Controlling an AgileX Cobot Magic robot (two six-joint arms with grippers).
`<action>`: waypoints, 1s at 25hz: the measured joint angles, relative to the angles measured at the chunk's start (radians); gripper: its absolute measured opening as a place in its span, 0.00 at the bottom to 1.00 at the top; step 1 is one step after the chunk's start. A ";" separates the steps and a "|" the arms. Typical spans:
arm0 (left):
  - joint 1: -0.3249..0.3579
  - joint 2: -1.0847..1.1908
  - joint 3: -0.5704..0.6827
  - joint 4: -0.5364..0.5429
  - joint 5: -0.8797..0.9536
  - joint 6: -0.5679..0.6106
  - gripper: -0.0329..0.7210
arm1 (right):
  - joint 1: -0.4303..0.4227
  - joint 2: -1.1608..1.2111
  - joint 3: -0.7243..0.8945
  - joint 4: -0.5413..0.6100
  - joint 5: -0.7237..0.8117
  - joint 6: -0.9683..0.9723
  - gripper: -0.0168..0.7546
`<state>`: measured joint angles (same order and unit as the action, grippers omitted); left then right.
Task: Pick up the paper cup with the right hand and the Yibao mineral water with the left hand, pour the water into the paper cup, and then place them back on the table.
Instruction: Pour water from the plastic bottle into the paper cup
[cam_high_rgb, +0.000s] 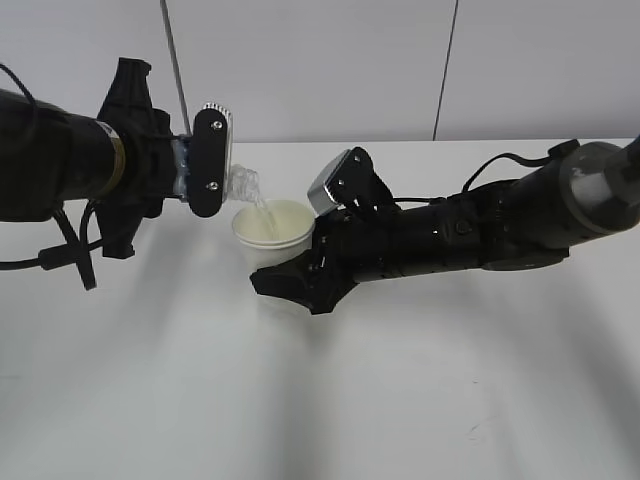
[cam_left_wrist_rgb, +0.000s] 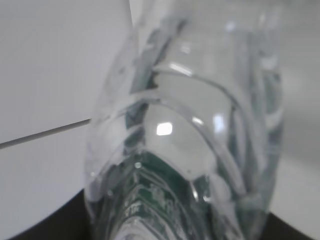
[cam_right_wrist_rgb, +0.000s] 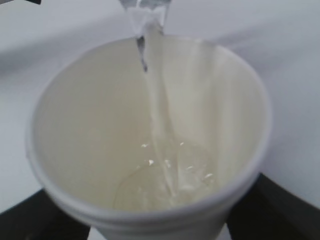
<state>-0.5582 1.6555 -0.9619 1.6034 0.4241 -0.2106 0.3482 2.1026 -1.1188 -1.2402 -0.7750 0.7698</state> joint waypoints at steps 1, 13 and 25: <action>0.000 0.000 0.000 0.000 0.000 0.000 0.50 | 0.000 0.000 0.000 0.000 0.000 0.000 0.74; 0.000 0.000 0.000 0.022 0.005 0.000 0.50 | 0.000 0.000 0.000 0.000 0.000 0.000 0.74; 0.000 0.000 0.000 0.046 0.014 0.001 0.50 | 0.000 0.000 0.000 -0.002 0.003 0.000 0.74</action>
<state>-0.5582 1.6555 -0.9619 1.6495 0.4382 -0.2098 0.3482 2.1026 -1.1188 -1.2421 -0.7724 0.7698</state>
